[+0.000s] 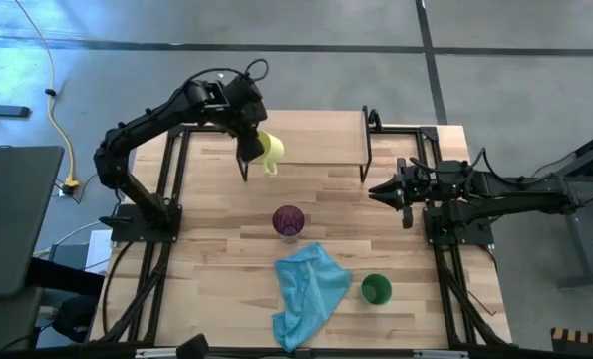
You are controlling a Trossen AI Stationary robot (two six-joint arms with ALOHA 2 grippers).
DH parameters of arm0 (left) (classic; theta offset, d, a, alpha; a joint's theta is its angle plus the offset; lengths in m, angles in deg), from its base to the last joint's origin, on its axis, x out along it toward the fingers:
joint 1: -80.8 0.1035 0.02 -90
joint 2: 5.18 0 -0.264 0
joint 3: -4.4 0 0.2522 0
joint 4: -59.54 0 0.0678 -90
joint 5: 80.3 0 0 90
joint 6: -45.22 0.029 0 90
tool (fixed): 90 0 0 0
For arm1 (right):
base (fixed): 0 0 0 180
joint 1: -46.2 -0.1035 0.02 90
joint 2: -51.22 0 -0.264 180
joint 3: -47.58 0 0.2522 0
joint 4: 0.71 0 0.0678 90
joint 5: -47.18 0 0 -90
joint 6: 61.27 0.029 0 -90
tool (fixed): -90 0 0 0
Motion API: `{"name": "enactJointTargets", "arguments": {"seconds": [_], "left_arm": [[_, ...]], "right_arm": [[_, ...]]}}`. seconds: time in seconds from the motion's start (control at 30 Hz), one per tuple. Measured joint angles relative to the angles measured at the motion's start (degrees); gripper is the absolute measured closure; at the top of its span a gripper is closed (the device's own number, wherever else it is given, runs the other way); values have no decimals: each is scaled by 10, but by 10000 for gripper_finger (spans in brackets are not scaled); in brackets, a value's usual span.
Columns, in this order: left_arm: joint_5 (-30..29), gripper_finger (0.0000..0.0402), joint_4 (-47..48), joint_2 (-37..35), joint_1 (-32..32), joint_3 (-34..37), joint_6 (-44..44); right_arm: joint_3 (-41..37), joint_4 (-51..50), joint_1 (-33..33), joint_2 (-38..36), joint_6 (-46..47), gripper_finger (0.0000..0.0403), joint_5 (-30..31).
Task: Stack small to large cups/mugs on shelf
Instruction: Put the yellow cup on the shelf
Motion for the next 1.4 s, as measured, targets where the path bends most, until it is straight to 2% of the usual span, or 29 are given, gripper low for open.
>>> {"name": "enactJointTargets", "arguments": {"seconds": [0.13, 0.27, 0.47, 0.7, 1.03, 1.4], "left_arm": [[-3, 401, -26, 0, 22, -6, 11], [-4, 401, -19, 13, 43, -52, 24], [-4, 401, 55, 71, 70, -189, 52], [-4, 401, 157, 157, 75, -333, 82], [-4, 401, 156, 174, 74, -315, 102], [-39, 401, 144, 184, 59, -314, 112]], "right_arm": [[0, 0, 0, 0, 0, 346, 0], [0, 0, 0, 0, 0, 346, 1], [0, 0, 0, 0, 0, 346, 1], [0, -2, 0, 0, 0, 346, 1], [0, -14, 0, 0, 0, 346, 1], [0, -15, 0, 0, 0, 346, 1]]}}
